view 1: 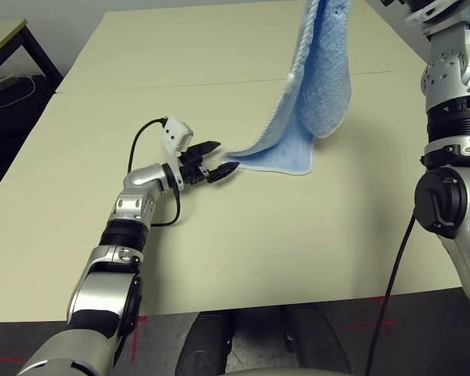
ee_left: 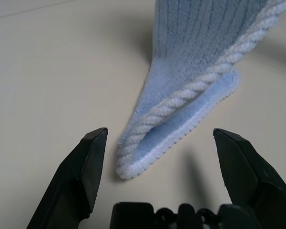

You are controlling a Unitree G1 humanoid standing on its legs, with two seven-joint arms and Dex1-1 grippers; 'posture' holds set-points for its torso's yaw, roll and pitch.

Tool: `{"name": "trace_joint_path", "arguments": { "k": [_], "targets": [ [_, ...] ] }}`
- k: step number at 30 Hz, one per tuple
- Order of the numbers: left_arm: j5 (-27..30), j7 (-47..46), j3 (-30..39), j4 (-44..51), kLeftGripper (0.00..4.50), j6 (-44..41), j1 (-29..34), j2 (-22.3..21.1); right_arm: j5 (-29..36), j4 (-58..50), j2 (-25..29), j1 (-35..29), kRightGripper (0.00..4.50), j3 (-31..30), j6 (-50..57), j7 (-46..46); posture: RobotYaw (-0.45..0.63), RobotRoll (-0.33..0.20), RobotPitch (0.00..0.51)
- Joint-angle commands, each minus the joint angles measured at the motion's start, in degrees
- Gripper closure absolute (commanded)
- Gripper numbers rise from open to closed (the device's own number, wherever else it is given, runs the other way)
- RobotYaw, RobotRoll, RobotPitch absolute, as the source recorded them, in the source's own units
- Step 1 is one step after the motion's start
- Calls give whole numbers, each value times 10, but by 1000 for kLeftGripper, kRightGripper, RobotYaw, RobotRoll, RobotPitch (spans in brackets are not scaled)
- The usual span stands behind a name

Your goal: Fold the towel and set it aside.

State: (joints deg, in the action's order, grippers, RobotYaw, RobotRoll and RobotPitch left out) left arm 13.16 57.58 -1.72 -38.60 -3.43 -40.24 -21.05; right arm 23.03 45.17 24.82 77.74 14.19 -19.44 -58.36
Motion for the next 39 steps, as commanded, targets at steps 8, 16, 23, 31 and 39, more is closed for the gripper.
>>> {"name": "trace_joint_path", "arguments": {
  "k": [8,16,23,31,39],
  "targets": [
    [-17,-11,5,-25,958,0,3,-17,2,-8,-2,8,4500,-1,3,7,15,0,141],
    [-3,-15,25,-30,4065,-15,-7,-13,0,-10,-4,5,4500,-2,8,15,16,0,142],
    [7,-18,32,-27,4489,-33,-16,8,-3,-12,-2,-1,4500,-3,10,19,12,0,144],
    [17,-64,71,-2,4489,-76,-36,-24,-47,36,28,-27,4500,-7,13,72,5,0,145],
    [42,-189,161,153,4489,-191,-20,-112,-59,13,82,-172,4500,0,107,105,34,0,167]
  ]
}}
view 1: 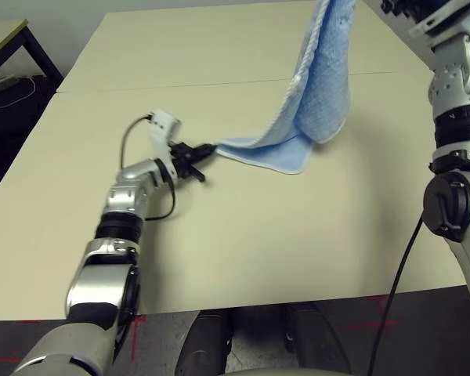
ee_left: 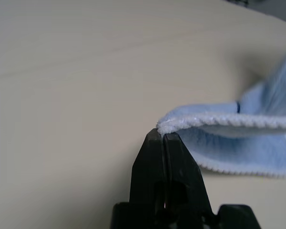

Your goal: Fold the towel and set it aside.

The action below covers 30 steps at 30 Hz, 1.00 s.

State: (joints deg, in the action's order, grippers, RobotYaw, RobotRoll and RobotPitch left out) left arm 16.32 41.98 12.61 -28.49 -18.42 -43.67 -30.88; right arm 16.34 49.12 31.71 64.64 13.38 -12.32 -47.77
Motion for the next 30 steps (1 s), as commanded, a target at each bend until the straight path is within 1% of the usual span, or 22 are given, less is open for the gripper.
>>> {"name": "trace_joint_path", "arguments": {
  "k": [1,6,8,9,10,11,13,16,17,21,23,25,26,28,30],
  "targets": [
    [10,-45,21,68,4489,-52,17,-18,10,-37,18,-61,4500,9,44,-3,36,0,170],
    [18,-103,43,124,4489,-93,3,-18,7,-98,50,-154,4500,-1,116,-22,26,0,181],
    [17,-92,28,138,4489,-115,0,-33,8,-142,71,-190,4500,-14,181,-42,21,0,190],
    [20,-80,19,149,4489,-136,2,-42,15,-163,76,-205,4500,-14,191,-54,18,0,193],
    [23,-59,4,160,4489,-162,4,-59,38,-185,78,-214,4500,-4,220,-65,17,0,196],
    [27,-45,-4,168,4489,-181,6,-70,56,-201,78,-219,4500,5,240,-70,16,0,199],
    [35,15,-29,184,4489,-202,11,-109,81,-221,86,-225,4500,19,269,-83,14,0,209],
    [52,44,-29,180,4489,-247,-15,-141,127,-240,105,-221,4500,40,333,-111,13,0,213],
    [54,52,-32,180,4489,-254,-19,-150,137,-244,109,-220,4500,44,348,-116,13,0,216],
    [94,86,-29,185,4489,-342,-38,-176,178,-215,143,-188,4500,64,426,-144,14,0,227],
    [110,101,-30,185,4489,-372,-39,-186,189,-213,168,-188,4500,46,482,-186,15,0,232],
    [118,114,-35,176,4489,-394,-42,-196,174,-205,188,-189,4500,18,500,-218,15,0,242],
    [113,115,-40,163,4489,-393,-45,-199,149,-196,193,-188,4500,-5,486,-225,14,0,244],
    [88,104,-51,126,4489,-371,-57,-198,94,-166,188,-176,4500,-42,420,-217,14,0,253],
    [56,66,-55,72,4489,-328,-83,-185,54,-105,160,-137,4500,-50,340,-169,13,0,261]
  ]
}}
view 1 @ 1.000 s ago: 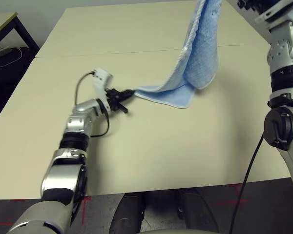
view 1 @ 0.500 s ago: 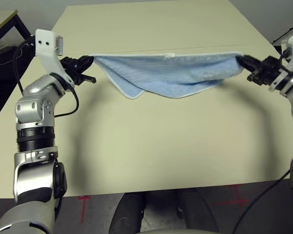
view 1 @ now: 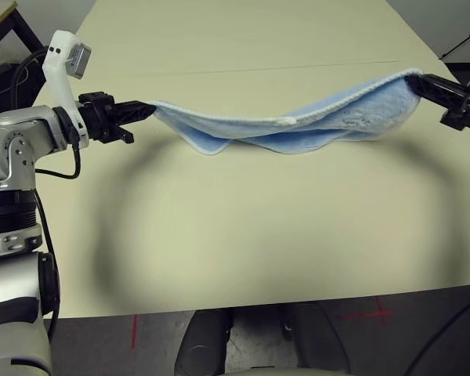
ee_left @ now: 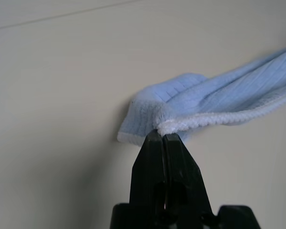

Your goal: Fold the towel and set it aside.

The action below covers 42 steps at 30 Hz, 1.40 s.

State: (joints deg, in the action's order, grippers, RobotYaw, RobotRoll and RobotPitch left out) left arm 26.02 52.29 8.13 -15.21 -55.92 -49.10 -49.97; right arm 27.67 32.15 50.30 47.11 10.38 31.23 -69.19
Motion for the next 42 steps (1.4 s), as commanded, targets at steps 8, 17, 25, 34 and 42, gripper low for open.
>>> {"name": "trace_joint_path", "arguments": {
  "k": [8,17,25,34,42],
  "targets": [
    [-149,-257,19,-303,4489,368,-183,91,-174,301,-107,214,4500,-15,-386,294,31,0,289],
    [-191,-364,30,-452,4489,706,-295,123,-146,371,-137,296,4500,52,-538,348,38,0,304],
    [-221,-200,-16,-417,4489,625,-199,44,-129,341,-90,207,4500,31,-399,43,13,0,316],
    [-188,154,-104,-148,4489,287,-36,-98,-183,288,-40,134,4500,-49,-390,-153,22,0,324],
    [-166,344,-148,-50,4489,190,25,-191,-208,273,-9,127,4500,-96,-415,-229,19,0,311]
  ]
}}
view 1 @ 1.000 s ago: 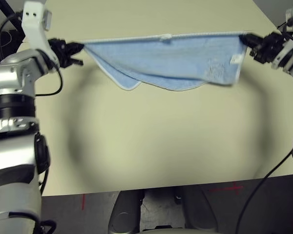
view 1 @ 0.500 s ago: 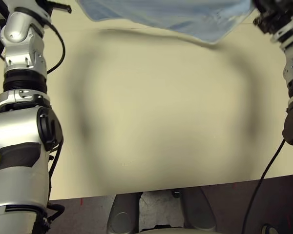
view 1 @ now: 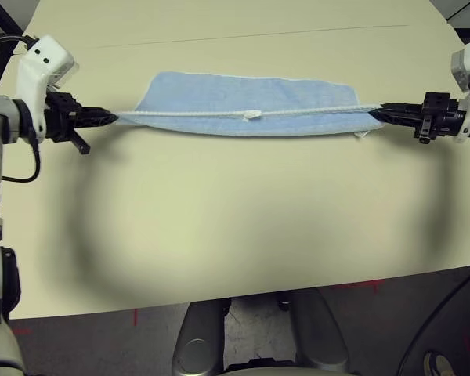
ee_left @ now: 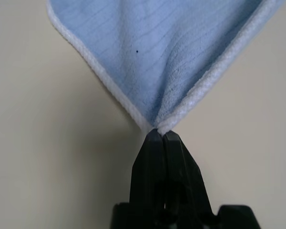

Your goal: Fold the towel and set it aside.

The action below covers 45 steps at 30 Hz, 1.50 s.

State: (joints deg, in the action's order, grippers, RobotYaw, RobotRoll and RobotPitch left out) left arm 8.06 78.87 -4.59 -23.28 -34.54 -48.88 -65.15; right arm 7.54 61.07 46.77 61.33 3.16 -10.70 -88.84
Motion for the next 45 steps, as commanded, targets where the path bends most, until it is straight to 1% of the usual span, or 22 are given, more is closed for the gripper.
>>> {"name": "trace_joint_path", "arguments": {
  "k": [1,3,5,7,9,13,18,20,24,28,33,37,40,45],
  "targets": [
    [18,103,-26,40,4489,-25,32,-51,-3,-21,32,-17,4500,-35,15,-36,18,0,310],
    [46,133,-35,65,4489,-42,48,-74,0,-29,44,-23,4500,-60,18,-37,18,0,307],
    [84,136,-43,90,4489,-63,61,-95,-12,-20,53,-27,4500,-74,-12,-37,21,0,305],
    [119,136,-49,113,4489,-81,74,-113,-24,-3,54,-24,4500,-75,-31,-37,24,0,304],
    [139,136,-51,121,4489,-84,84,-127,-41,14,58,-21,4500,-83,-53,-37,31,0,303],
    [148,136,-53,115,4489,-68,98,-137,-68,42,69,-21,4500,-95,-96,-37,38,0,302],
    [152,136,-54,109,4489,-54,107,-138,-66,50,76,-27,4500,-110,-115,-37,33,0,300],
    [129,132,-55,88,4489,-45,88,-112,-60,52,65,-17,4500,-91,-105,-33,32,0,301],
    [87,113,-69,43,4489,-28,38,-65,-55,56,45,4,4500,-70,-85,12,31,0,301],
    [41,98,-82,-3,4489,-4,-7,-29,-63,55,36,12,4500,-65,-82,39,28,0,301],
    [-11,41,-82,-73,4489,28,-69,26,-71,53,31,17,4500,-60,-80,69,27,0,301],
    [-29,1,-69,-112,4489,48,-104,71,-95,55,28,22,4500,-69,-76,132,27,0,301],
    [-30,-21,-57,-135,4489,48,-122,97,-109,59,22,23,4500,-71,-76,170,22,0,299],
    [-39,-41,-52,-161,4489,53,-138,113,-124,83,9,36,4500,-66,-68,247,21,0,299]
  ]
}}
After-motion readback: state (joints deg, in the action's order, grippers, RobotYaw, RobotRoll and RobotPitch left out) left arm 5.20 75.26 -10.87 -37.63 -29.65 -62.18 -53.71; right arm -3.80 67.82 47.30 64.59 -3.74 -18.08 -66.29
